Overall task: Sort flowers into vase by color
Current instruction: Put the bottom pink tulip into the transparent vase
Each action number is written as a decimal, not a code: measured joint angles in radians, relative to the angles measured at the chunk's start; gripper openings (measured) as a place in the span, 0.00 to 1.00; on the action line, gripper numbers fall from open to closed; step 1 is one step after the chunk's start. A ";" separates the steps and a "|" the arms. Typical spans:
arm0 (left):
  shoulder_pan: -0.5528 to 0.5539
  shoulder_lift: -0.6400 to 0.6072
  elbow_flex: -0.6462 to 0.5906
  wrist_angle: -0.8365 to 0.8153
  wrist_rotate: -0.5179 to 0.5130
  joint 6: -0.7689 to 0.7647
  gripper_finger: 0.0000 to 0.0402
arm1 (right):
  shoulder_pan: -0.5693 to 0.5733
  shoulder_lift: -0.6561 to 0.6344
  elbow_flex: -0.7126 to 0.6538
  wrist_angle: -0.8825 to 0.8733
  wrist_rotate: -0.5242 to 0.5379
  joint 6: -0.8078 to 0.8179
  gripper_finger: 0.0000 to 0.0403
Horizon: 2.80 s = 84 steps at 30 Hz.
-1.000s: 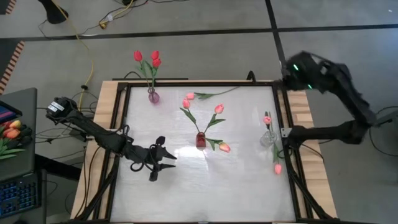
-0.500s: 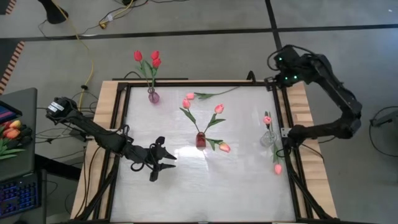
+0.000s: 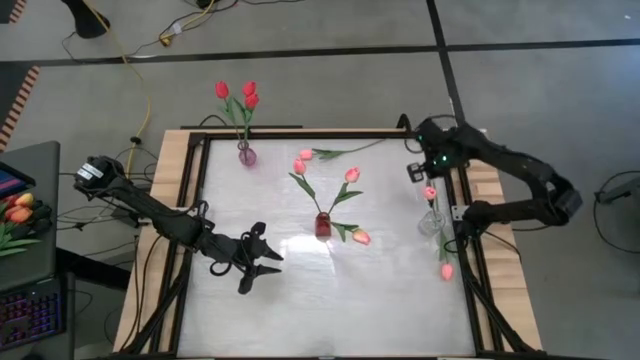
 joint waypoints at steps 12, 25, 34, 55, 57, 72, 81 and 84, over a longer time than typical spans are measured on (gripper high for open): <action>0.000 0.000 0.000 0.000 0.001 -0.012 0.35 | -0.003 -0.062 -0.227 0.079 -0.041 0.064 0.21; 0.000 0.000 0.000 0.001 0.037 -0.039 0.35 | -0.002 -0.062 -0.331 0.115 -0.054 0.146 0.55; 0.000 0.000 0.001 0.001 0.043 -0.056 0.35 | 0.037 -0.059 -0.369 0.163 -0.145 0.149 0.54; 0.000 0.000 0.002 0.000 0.053 -0.053 0.35 | 0.085 -0.061 -0.450 0.232 -0.155 0.236 0.24; 0.000 0.000 0.002 0.000 0.053 -0.053 0.35 | 0.086 -0.061 -0.451 0.241 -0.152 0.235 0.18; 0.000 0.000 0.002 -0.004 0.053 -0.054 0.35 | 0.069 -0.058 -0.246 0.289 0.036 0.143 0.07; 0.000 0.000 0.002 -0.011 0.053 -0.048 0.35 | 0.030 -0.059 -0.087 0.282 0.131 0.041 0.05; 0.000 0.000 0.002 -0.011 0.053 -0.033 0.35 | 0.021 -0.059 -0.042 0.282 0.166 0.005 0.05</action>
